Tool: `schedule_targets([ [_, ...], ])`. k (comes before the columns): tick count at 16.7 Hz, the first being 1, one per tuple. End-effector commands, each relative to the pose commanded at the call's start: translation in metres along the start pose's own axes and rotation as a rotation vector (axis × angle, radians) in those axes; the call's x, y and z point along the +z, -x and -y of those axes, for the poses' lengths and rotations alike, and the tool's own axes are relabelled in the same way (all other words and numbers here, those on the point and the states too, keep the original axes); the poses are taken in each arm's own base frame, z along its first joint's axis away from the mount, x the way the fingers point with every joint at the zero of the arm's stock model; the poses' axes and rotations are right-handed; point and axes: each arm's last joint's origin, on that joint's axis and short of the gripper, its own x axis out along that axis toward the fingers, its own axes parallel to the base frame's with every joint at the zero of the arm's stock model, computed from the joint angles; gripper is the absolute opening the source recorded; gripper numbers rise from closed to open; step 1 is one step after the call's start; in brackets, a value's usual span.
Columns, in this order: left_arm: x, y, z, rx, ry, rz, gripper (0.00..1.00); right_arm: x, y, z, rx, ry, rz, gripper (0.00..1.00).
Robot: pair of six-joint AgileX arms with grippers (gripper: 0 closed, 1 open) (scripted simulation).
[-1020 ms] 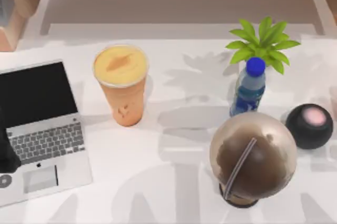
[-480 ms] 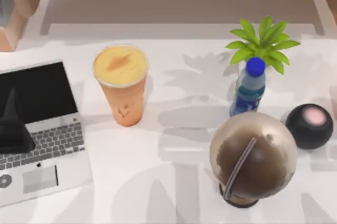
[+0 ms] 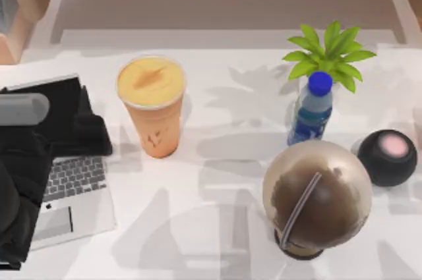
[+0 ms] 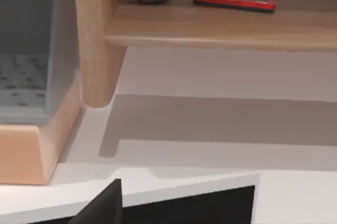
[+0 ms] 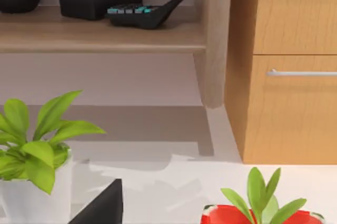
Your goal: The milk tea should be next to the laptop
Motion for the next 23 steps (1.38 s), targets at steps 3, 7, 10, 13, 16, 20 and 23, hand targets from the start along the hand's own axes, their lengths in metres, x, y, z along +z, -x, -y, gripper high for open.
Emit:
schedule_targets([
  [3, -0.017, -0.011, 0.033, -0.002, -0.004, -0.015, 1.0, 0.0, 0.0, 0.0, 0.0, 0.0, 0.0, 1.0],
  [7, -0.05, -0.012, 0.072, -0.004, -0.015, -0.025, 1.0, 0.0, 0.0, 0.0, 0.0, 0.0, 0.0, 1.0],
  [10, -0.073, -0.006, 0.093, -0.005, -0.023, -0.027, 1.0, 0.0, 0.0, 0.0, 0.0, 0.0, 0.0, 1.0],
  [13, -0.088, 0.0, 0.103, -0.006, -0.027, -0.027, 1.0, 0.0, 0.0, 0.0, 0.0, 0.0, 0.0, 1.0],
  [16, -0.091, 0.001, 0.105, -0.006, -0.028, -0.026, 1.0, 0.0, 0.0, 0.0, 0.0, 0.0, 0.0, 1.0],
  [20, -0.091, 0.0, 0.104, -0.004, -0.031, -0.028, 1.0, 0.0, 0.0, 0.0, 0.0, 0.0, 0.0, 1.0],
  [23, -0.091, -0.022, 0.108, -0.007, -0.028, -0.027, 1.0, 0.0, 0.0, 0.0, 0.0, 0.0, 0.0, 1.0],
])
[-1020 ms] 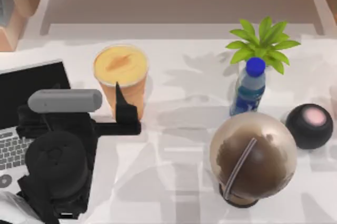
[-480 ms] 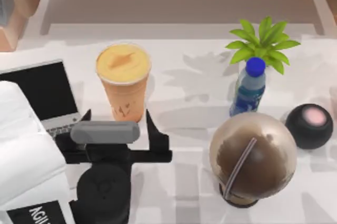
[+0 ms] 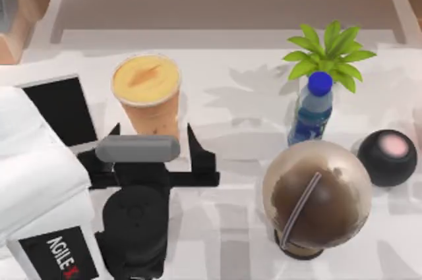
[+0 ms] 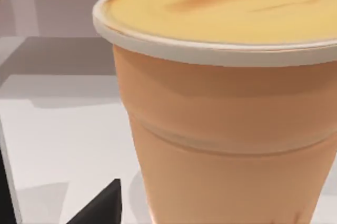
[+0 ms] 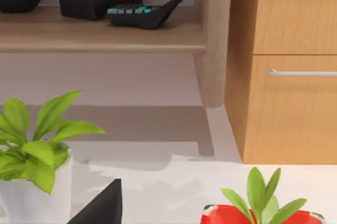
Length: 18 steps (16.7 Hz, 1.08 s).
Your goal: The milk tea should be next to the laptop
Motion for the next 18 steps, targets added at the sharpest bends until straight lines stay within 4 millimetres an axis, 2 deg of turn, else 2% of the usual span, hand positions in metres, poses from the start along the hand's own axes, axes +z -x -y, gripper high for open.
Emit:
schedule_targets([
  [6, 0.0, -0.054, -0.002, 0.0, 0.001, 0.001, 1.0, 0.0, 0.0, 0.0, 0.0, 0.0, 0.0, 1.0],
  [10, -0.001, -0.057, -0.003, 0.0, 0.0, 0.0, 1.0, 0.0, 0.0, 0.0, 0.0, 0.0, 0.0, 1.0],
  [18, -0.001, -0.057, -0.003, 0.0, 0.0, 0.0, 0.4, 0.0, 0.0, 0.0, 0.0, 0.0, 0.0, 1.0],
])
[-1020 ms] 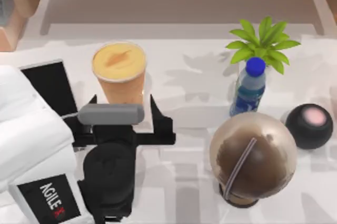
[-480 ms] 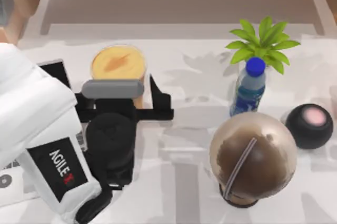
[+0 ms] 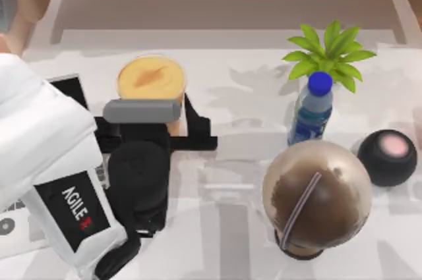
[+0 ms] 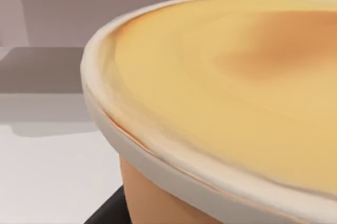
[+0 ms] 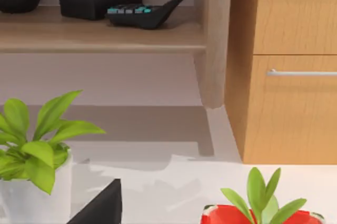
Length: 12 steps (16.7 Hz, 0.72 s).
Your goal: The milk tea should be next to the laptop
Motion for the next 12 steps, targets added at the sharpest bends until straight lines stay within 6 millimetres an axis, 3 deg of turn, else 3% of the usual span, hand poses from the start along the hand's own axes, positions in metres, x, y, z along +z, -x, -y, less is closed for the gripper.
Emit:
schedule_targets([
  [5, 0.0, 0.0, 0.0, 0.0, 0.0, 0.0, 0.02, 0.0, 0.0, 0.0, 0.0, 0.0, 0.0, 1.0],
  [12, 0.0, 0.0, 0.0, 0.0, 0.0, 0.0, 0.0, 0.0, 0.0, 0.0, 0.0, 0.0, 0.0, 1.0],
])
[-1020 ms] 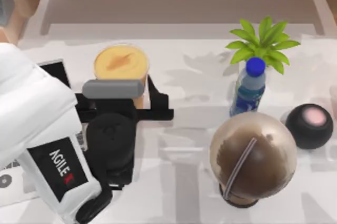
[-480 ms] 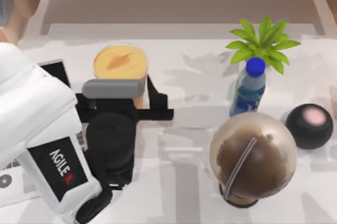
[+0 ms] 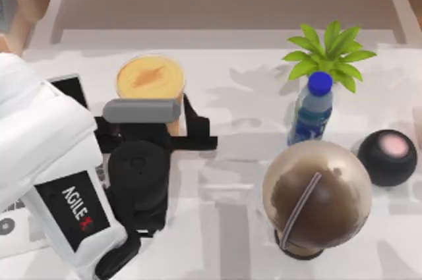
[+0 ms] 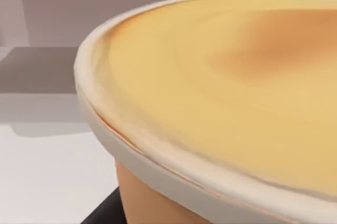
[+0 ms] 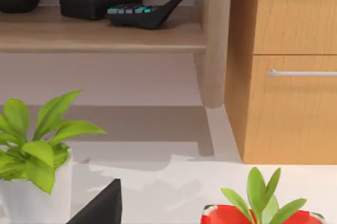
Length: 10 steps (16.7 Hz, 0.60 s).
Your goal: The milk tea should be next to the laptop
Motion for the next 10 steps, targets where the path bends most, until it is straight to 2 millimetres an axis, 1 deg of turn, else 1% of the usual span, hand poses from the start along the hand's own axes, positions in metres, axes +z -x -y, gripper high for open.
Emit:
schedule_targets([
  [3, 0.001, 0.001, 0.0, -0.001, -0.002, 0.0, 0.0, 0.0, 0.0, 0.0, 0.0, 0.0, 0.0, 1.0],
  [7, 0.009, 0.001, 0.0, -0.001, -0.002, 0.0, 0.0, 0.0, 0.0, 0.0, 0.0, 0.0, 0.0, 1.0],
  [10, 0.01, 0.001, 0.0, -0.001, -0.001, 0.0, 0.0, 0.0, 0.0, 0.0, 0.0, 0.0, 0.0, 1.0],
])
